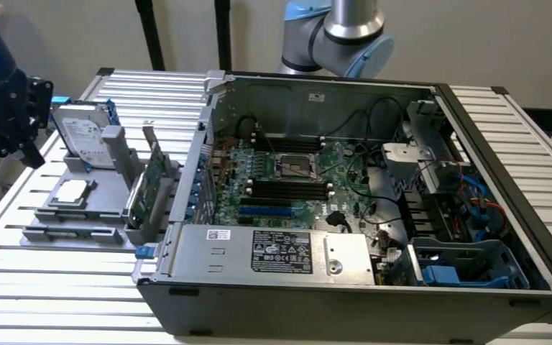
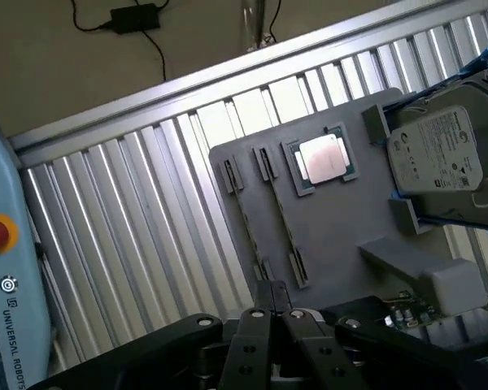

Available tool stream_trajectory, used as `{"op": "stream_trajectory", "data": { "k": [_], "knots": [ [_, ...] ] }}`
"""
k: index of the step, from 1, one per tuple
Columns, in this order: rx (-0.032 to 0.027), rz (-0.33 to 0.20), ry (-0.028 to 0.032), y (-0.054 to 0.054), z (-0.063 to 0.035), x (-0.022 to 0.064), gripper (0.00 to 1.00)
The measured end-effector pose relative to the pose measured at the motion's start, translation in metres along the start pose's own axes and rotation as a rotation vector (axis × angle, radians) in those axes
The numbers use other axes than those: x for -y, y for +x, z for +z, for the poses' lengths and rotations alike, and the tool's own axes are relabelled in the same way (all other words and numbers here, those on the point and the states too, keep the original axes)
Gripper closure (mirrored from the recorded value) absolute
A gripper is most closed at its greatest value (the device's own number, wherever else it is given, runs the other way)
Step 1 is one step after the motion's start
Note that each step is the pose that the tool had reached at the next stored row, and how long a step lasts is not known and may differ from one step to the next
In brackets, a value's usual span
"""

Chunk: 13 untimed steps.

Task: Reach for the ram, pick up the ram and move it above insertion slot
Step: 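Pick up the ram and move it above insertion slot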

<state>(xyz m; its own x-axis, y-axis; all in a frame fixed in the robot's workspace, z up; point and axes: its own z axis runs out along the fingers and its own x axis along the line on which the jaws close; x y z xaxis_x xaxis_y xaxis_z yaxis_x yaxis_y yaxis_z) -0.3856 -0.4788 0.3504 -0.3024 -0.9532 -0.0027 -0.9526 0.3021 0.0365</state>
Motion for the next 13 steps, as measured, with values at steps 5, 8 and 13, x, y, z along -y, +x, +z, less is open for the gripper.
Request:
{"op": "stream_trajectory", "data": {
  "k": [5, 8, 13],
  "knots": [
    [-0.0007, -0.090, 0.0082, 0.0000, 0.0020, 0.0001, 0.89],
    [-0.0009, -0.146, 0.0134, 0.0000, 0.0035, 0.0001, 0.89],
    [-0.0025, -0.237, 0.0174, 0.0000, 0.0069, 0.0003, 0.89]
  ]
}}
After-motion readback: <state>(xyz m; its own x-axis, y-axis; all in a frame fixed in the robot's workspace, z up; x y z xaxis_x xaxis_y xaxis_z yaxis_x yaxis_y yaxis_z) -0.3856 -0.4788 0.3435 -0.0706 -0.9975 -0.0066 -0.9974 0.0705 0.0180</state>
